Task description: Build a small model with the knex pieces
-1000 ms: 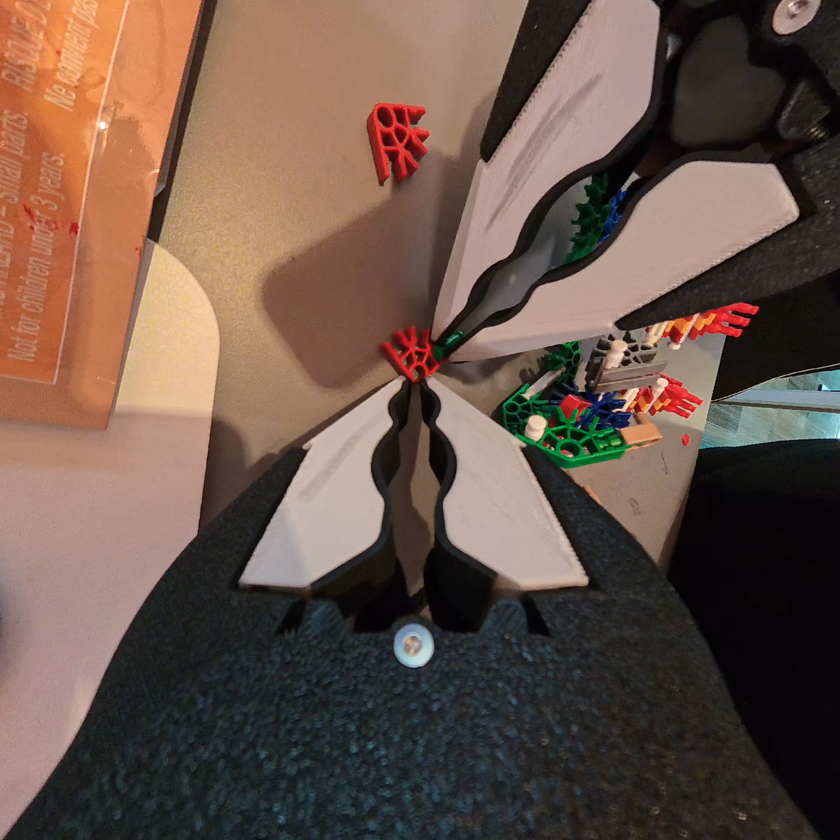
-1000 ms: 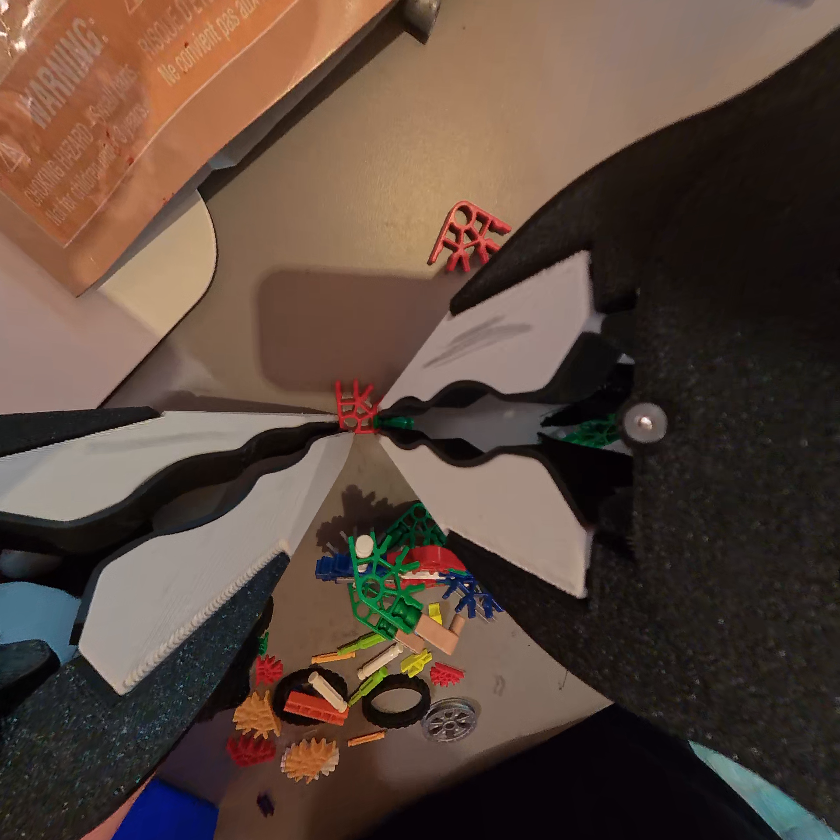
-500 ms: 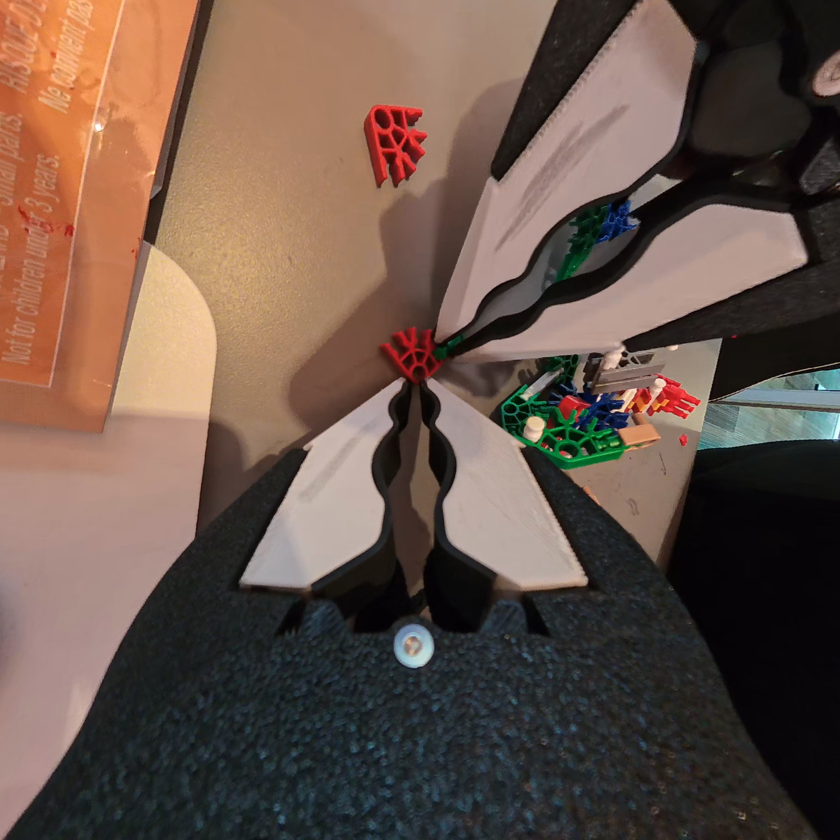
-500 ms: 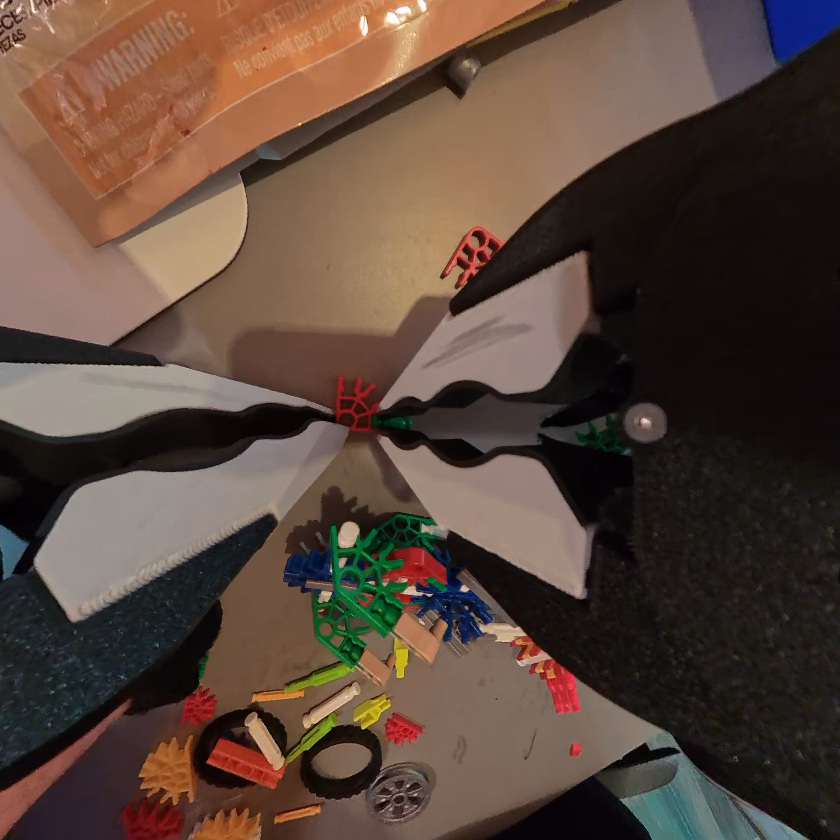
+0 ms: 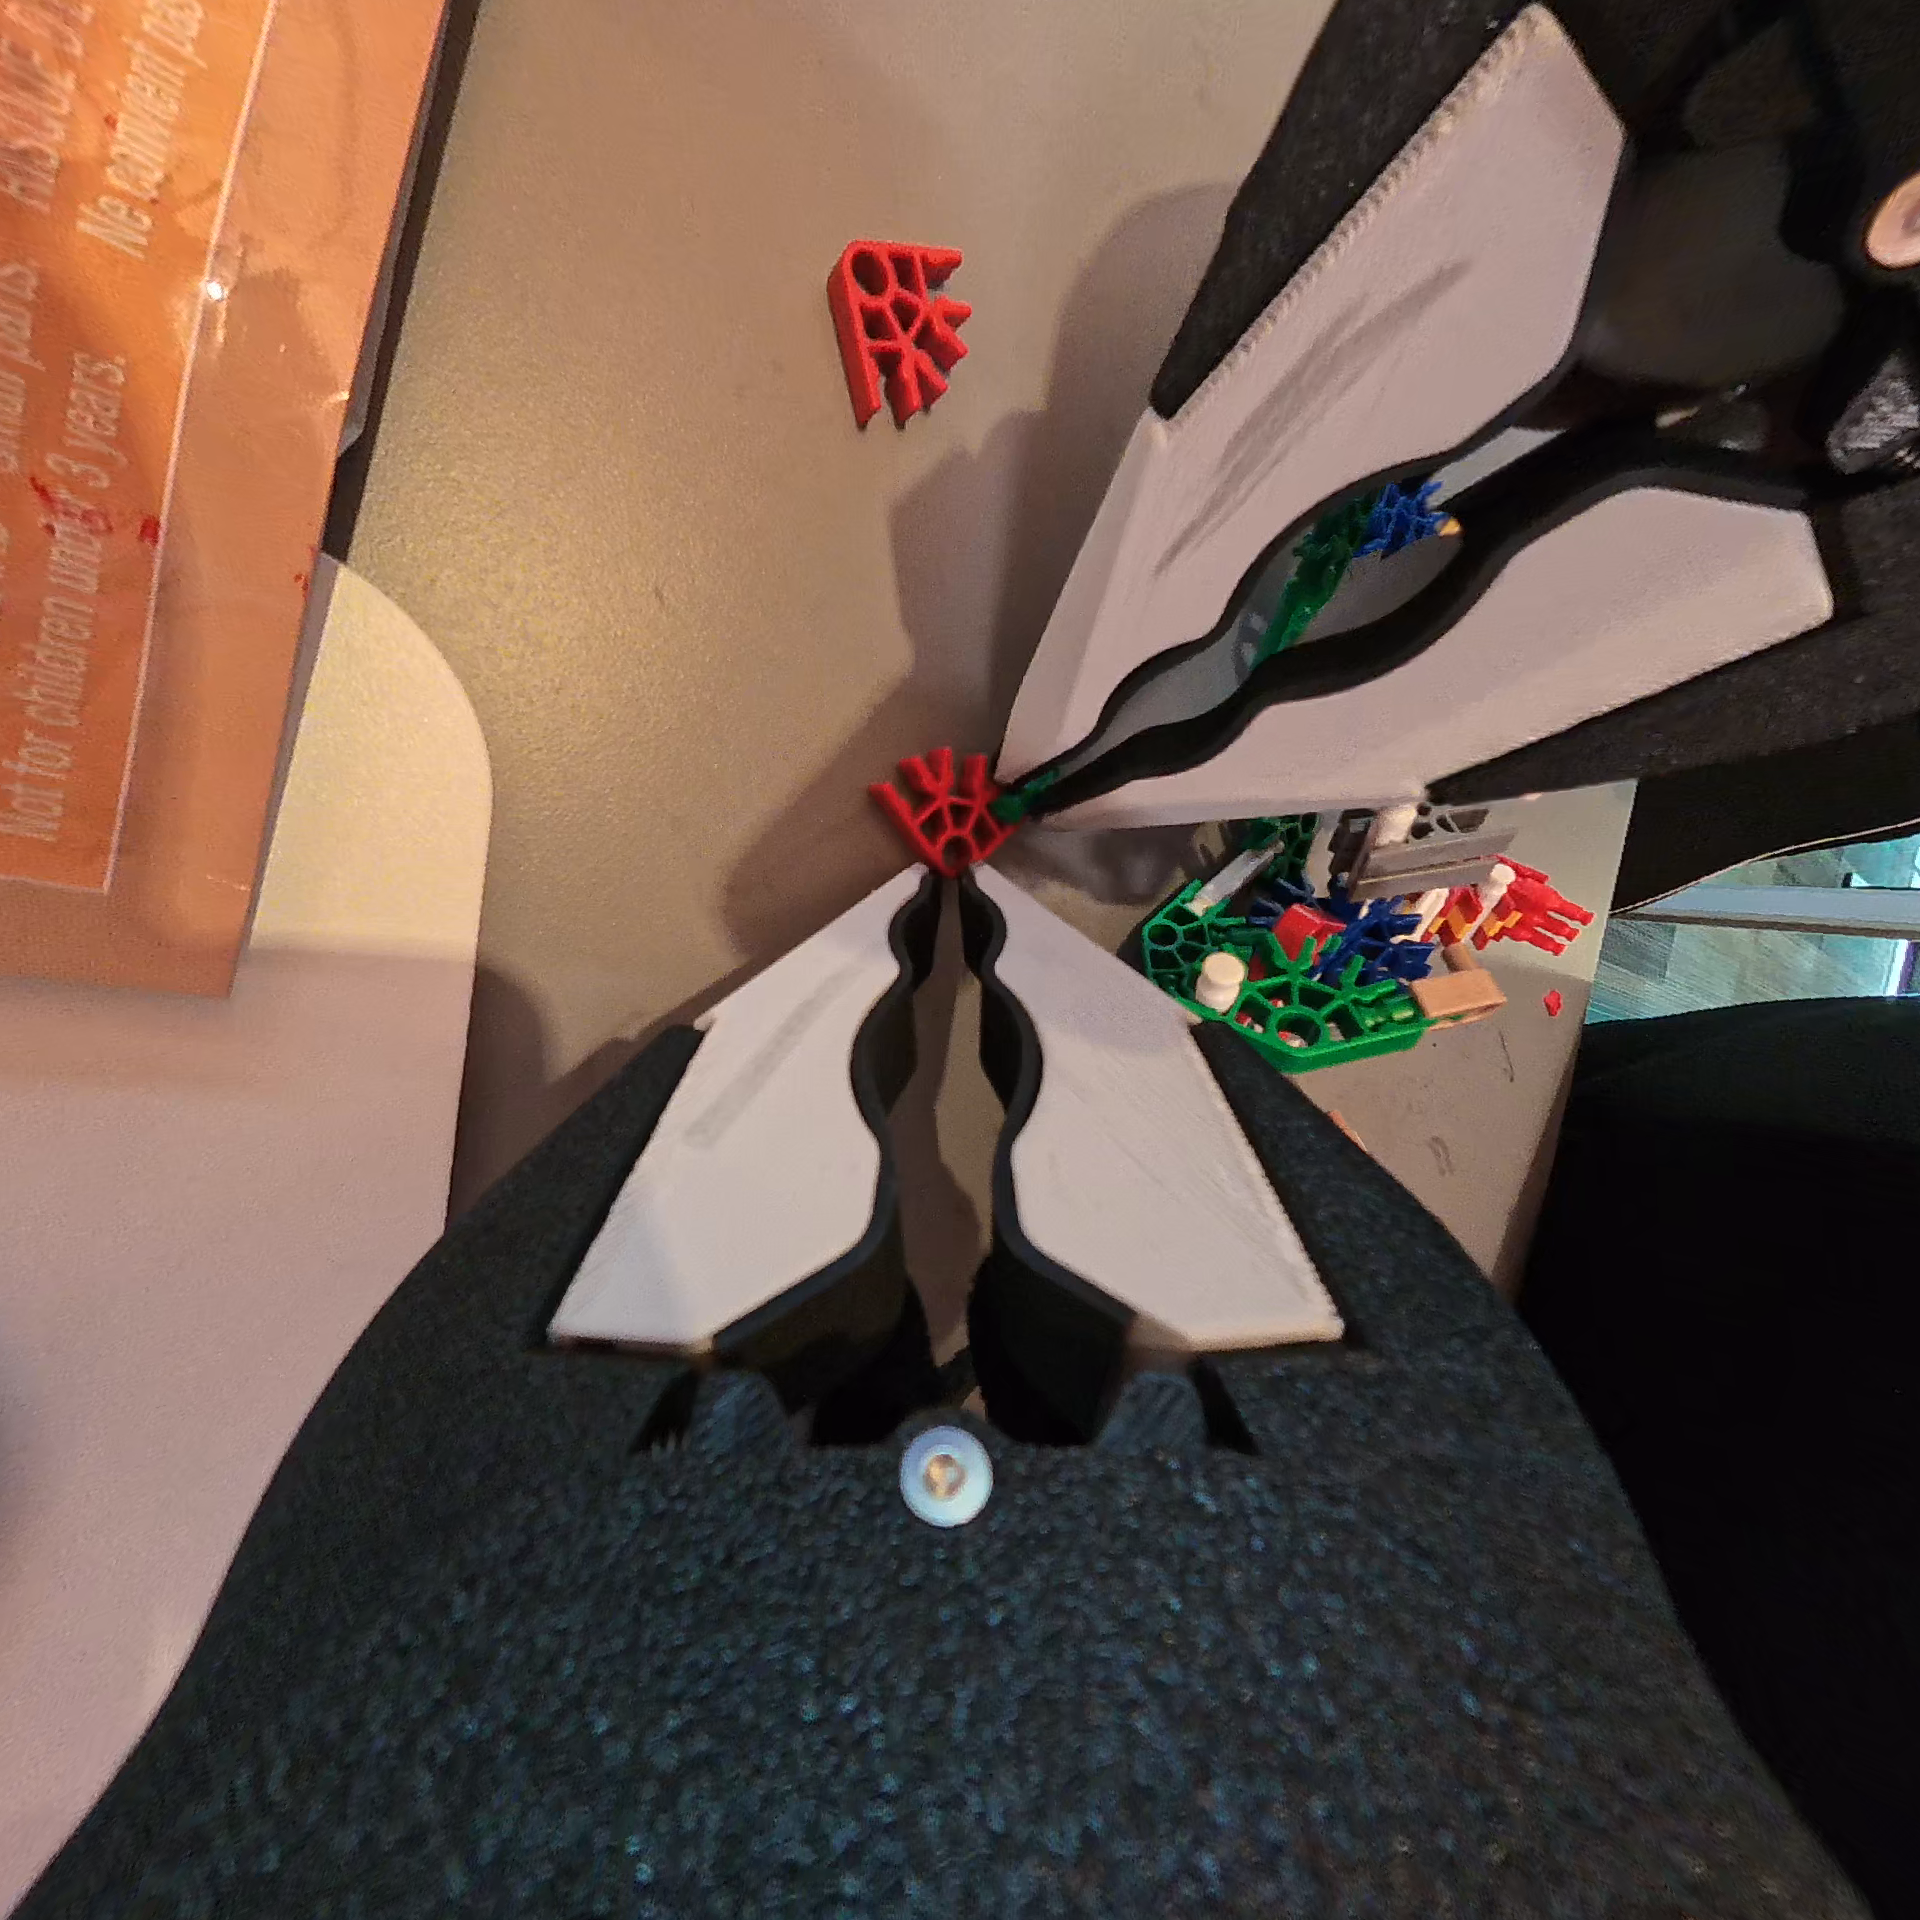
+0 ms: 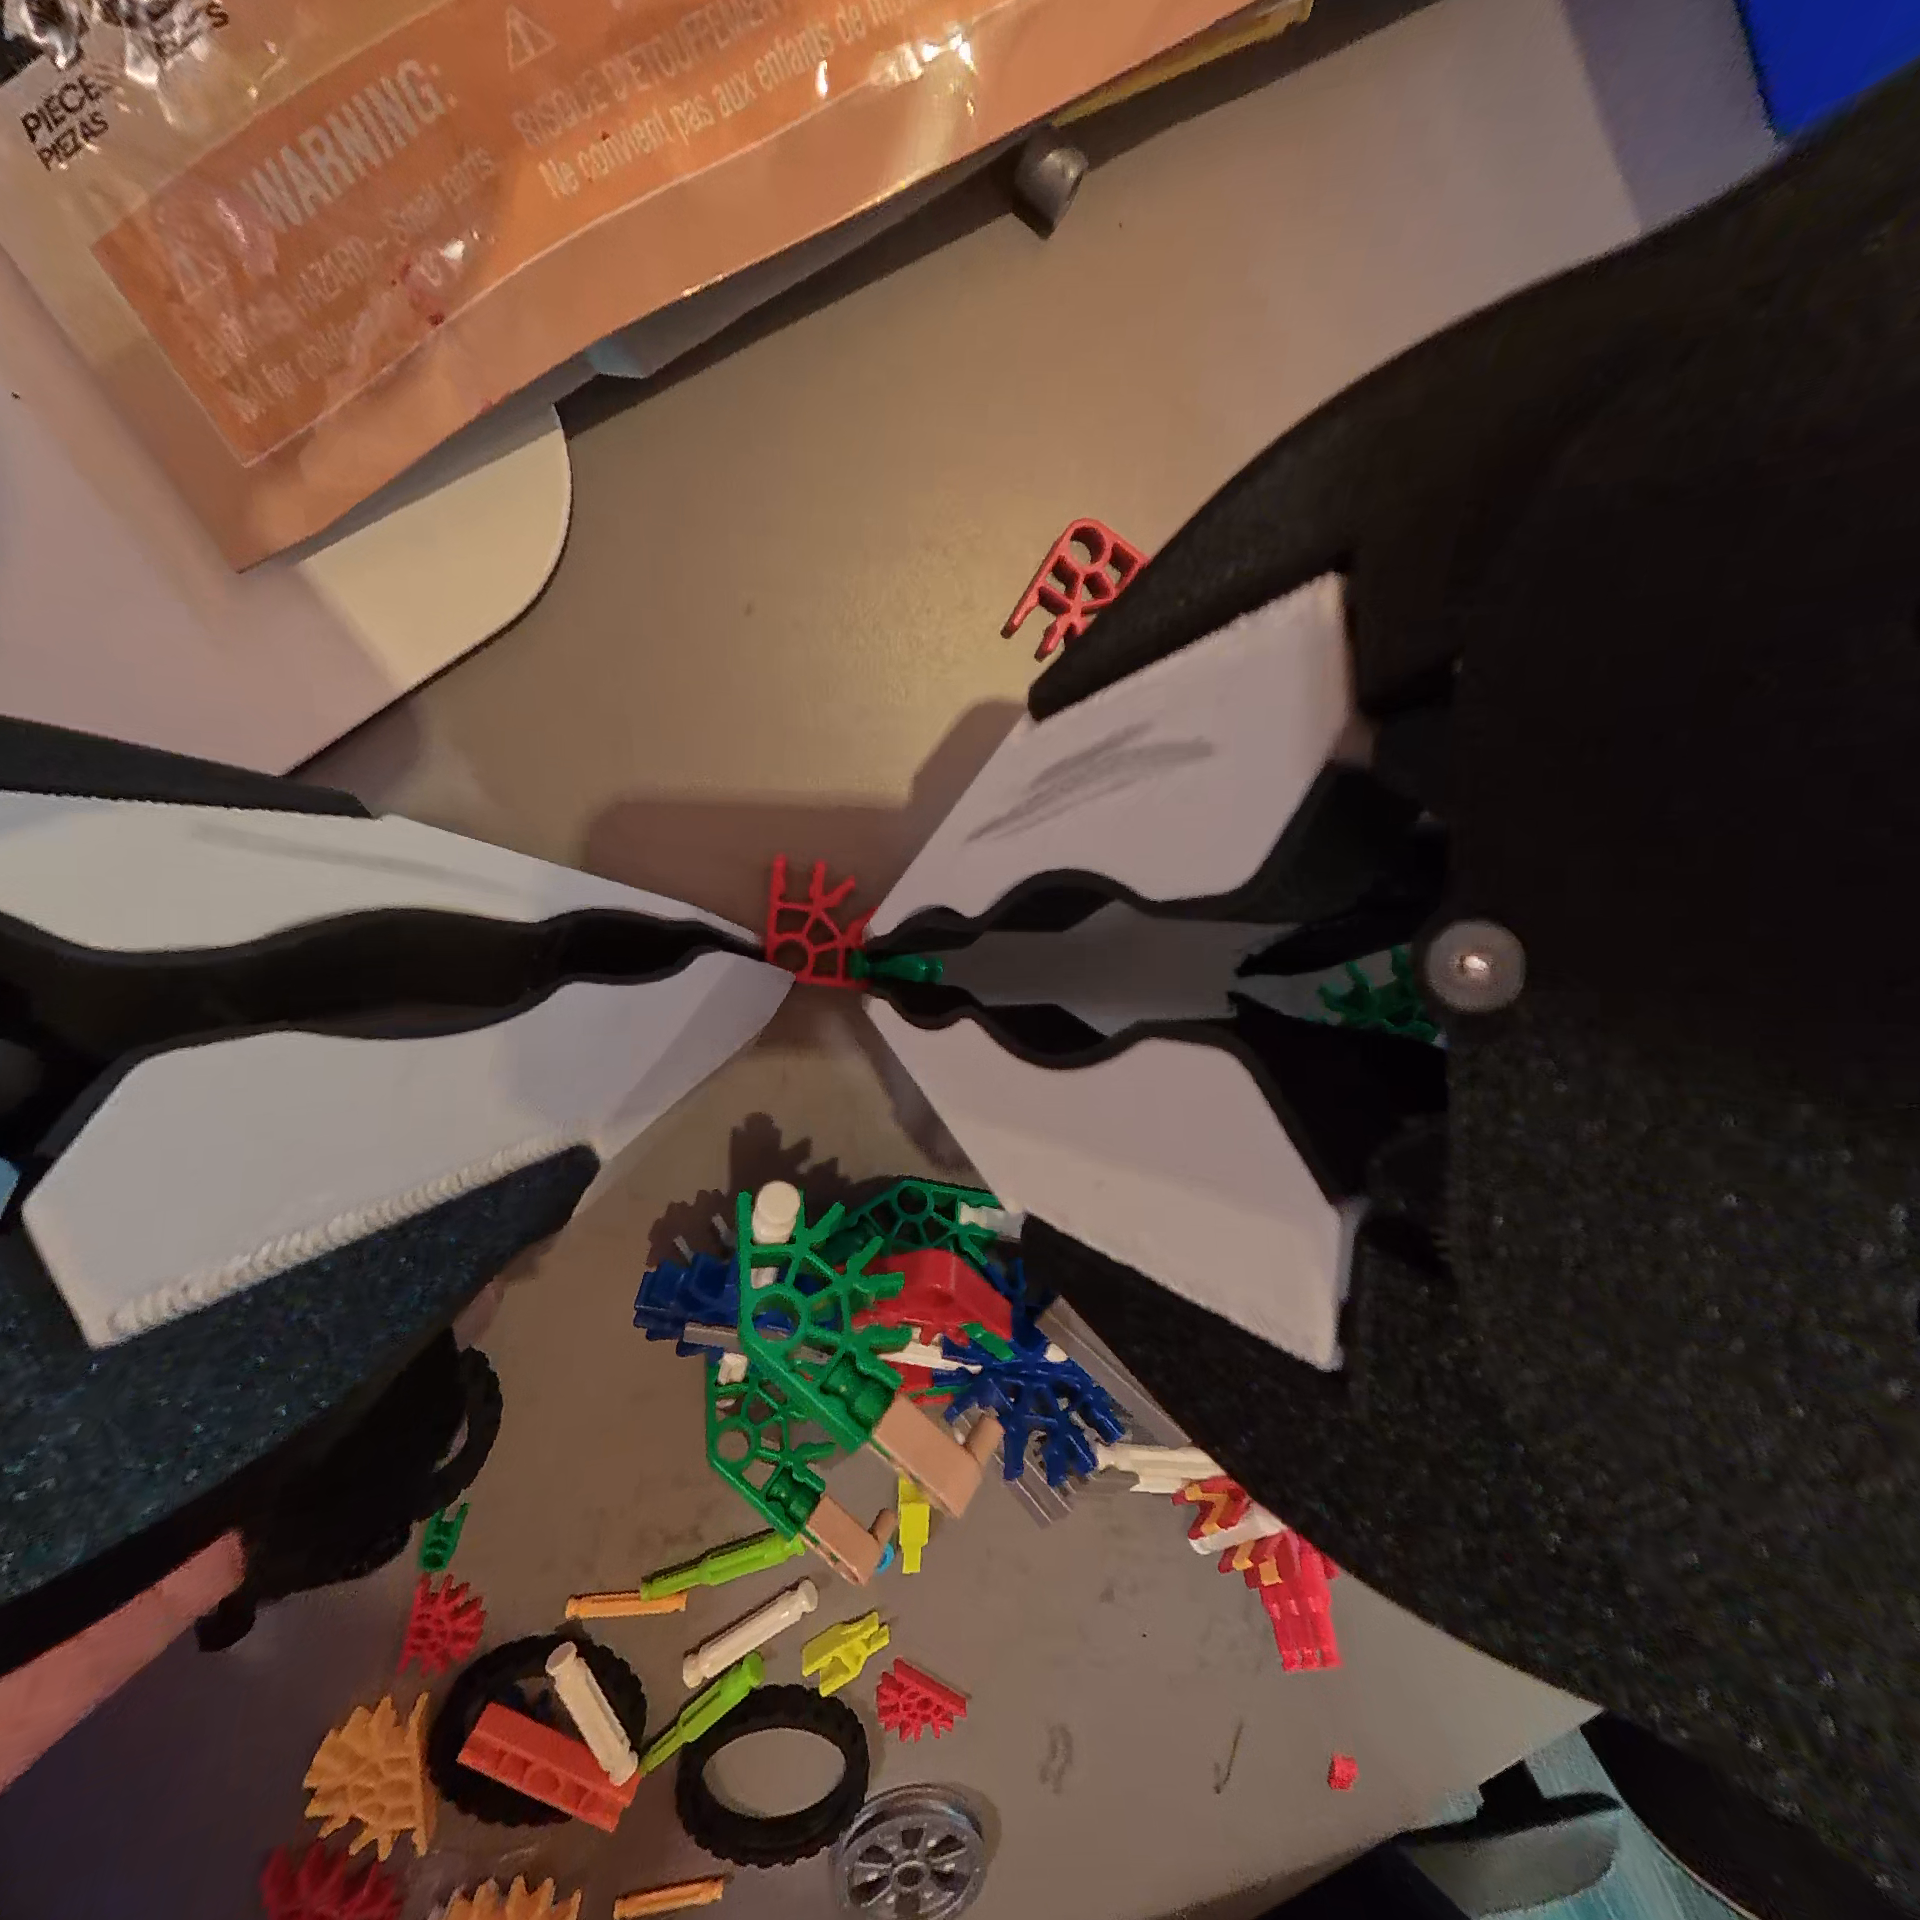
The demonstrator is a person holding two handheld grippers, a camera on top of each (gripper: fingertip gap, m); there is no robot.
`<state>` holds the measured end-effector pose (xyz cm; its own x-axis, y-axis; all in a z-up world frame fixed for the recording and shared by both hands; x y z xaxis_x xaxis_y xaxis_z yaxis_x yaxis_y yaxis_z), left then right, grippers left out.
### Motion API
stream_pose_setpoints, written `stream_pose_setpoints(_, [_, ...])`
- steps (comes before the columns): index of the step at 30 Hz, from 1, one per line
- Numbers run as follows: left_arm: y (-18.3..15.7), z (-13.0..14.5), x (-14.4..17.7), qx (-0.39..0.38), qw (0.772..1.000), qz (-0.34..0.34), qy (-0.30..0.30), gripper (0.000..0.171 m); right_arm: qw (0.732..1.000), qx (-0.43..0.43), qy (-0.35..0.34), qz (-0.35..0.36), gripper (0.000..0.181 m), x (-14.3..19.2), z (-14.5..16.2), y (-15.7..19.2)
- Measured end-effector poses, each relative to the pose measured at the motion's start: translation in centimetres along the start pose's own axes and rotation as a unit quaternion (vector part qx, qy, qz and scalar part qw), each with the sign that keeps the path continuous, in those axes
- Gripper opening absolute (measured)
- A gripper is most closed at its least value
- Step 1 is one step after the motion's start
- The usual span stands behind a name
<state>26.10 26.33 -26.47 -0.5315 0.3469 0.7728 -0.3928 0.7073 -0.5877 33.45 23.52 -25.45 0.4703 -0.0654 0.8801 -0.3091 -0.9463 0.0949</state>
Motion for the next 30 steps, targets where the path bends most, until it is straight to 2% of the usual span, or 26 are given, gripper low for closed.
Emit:
stream_pose_setpoints(14, [-0.02, 0.00, -0.01, 0.000, 1.000, 0.000, -0.001, 0.002, 1.000, 0.012, 0.001, 0.013, 0.012, 0.15, 0.13, 0.14])
stream_pose_setpoints(30, [-0.05, -0.03, -0.05, 0.001, 1.000, 0.002, 0.000, 0.002, 1.000, 0.001, -0.009, 0.014, 0.007, 0.21, 0.09, -0.24])
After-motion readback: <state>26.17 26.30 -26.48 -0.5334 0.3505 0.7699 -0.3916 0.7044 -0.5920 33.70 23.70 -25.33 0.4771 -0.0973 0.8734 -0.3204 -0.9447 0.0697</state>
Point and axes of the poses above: each gripper's, where its closed fingertips meet, x back along the fingers, z out of its underside, y = z × x across the jaws, the point moved 6 cm from there along x, back along the fingers, and after that the axes turned 12 degrees about x, right-handed, at the moved point
